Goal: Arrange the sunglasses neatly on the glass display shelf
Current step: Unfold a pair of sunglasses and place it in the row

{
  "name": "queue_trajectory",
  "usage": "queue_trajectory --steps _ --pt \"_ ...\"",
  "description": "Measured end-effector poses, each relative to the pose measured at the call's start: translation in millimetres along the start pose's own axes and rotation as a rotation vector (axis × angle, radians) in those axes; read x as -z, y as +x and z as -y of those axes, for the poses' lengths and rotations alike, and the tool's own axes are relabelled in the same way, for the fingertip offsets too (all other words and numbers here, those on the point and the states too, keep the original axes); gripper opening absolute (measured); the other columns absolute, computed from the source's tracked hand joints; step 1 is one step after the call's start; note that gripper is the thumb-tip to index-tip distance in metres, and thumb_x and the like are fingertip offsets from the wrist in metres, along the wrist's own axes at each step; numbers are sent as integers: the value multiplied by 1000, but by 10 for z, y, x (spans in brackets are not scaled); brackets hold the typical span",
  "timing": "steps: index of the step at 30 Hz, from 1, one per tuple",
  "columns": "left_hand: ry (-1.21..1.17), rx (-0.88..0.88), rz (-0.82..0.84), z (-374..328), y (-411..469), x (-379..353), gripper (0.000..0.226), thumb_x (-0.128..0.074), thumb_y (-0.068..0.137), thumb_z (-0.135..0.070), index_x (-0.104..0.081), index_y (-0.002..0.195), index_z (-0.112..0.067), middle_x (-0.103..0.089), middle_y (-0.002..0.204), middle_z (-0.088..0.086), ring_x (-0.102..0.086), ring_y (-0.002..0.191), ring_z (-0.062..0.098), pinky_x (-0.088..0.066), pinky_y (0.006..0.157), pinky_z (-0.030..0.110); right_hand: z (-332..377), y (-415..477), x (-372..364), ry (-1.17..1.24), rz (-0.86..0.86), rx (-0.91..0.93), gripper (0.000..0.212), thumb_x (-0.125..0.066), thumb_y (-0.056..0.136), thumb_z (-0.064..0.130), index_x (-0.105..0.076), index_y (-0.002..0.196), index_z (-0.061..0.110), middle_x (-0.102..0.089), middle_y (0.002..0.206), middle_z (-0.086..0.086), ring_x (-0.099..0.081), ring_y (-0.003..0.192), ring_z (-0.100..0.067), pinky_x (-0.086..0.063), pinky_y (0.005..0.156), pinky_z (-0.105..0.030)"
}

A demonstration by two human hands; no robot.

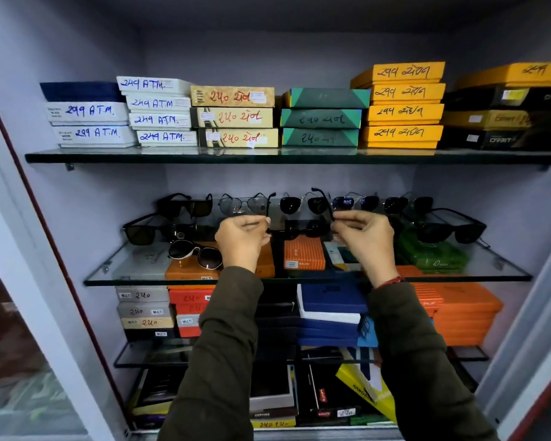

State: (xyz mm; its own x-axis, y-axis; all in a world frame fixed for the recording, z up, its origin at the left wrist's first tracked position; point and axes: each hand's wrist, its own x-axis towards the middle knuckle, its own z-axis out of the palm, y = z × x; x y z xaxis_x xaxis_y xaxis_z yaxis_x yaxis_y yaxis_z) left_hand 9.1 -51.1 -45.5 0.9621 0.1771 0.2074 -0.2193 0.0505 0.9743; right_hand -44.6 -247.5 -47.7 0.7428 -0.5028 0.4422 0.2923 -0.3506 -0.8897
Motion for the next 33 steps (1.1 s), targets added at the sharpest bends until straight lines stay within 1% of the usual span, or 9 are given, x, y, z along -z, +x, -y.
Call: queue_trajectory --steps 6,10,14,19,23,26,28,31,33 --pt "169 14 115 76 118 -172 31 -70 86 1 -74 116 -3 -77 109 16 -74 103 25 -58 100 40 -193 154 15 -250 -25 116 22 -73 84 -6 -79 103 3 -76 100 -10 -71 81 -11 -58 72 -10" --pt "255 -65 117 139 130 -274 29 -70 88 1 -73 118 -2 -75 115 18 -73 105 27 -57 100 44 -288 250 18 -396 -52 165 17 -75 85 3 -81 100 8 -79 98 -10 -75 82 -19 -64 82 -39" --pt "433 -159 61 199 112 -343 21 -72 88 -5 -76 109 -6 -78 106 11 -74 94 19 -58 97 34 -322 265 27 -560 -28 173 15 -74 88 12 -81 101 14 -79 100 -9 -75 88 -21 -62 82 -36" --pt "542 -226 48 169 35 -381 22 -72 90 -8 -76 112 -9 -78 111 9 -74 102 21 -57 98 36 -309 280 36 -621 -19 170 16 -73 89 13 -80 103 17 -79 102 -8 -74 91 -23 -61 81 -38" --pt "515 -289 58 102 -34 -306 29 -69 93 -17 -73 121 -12 -75 117 9 -72 108 21 -56 100 36 -281 217 63 -507 -39 177 29 -73 89 12 -74 117 15 -74 101 -4 -71 85 -20 -61 82 -37" --pt "497 -350 41 29 -80 -168 28 -67 94 -22 -74 120 -17 -75 117 5 -70 110 17 -53 98 26 -195 126 30 -316 -18 110 29 -74 88 16 -73 117 15 -71 100 -2 -67 74 -14 -62 75 -30" --pt "515 -379 1 -24 -110 -18 25 -66 94 -23 -76 116 -19 -76 116 2 -69 111 15 -49 95 22 -110 42 -50 -175 75 7 26 -76 88 18 -74 114 15 -71 99 -2 -69 79 -15 -60 62 -19" --pt "556 -399 -77 -66 -141 281 24 -65 93 -24 -77 114 -20 -76 118 1 -69 112 17 -52 101 29 -2 -93 -279 -45 261 -174 26 -80 85 21 -75 110 17 -72 98 -1 -72 95 -21 -65 73 -35" --pt "601 -422 -142 -72 -147 516 24 -65 93 -24 -77 113 -20 -75 118 2 -68 113 18 -53 102 36 100 -211 -470 37 392 -284 32 -80 85 20 -73 114 11 -72 107 -9 -71 89 -18 -64 70 -31"
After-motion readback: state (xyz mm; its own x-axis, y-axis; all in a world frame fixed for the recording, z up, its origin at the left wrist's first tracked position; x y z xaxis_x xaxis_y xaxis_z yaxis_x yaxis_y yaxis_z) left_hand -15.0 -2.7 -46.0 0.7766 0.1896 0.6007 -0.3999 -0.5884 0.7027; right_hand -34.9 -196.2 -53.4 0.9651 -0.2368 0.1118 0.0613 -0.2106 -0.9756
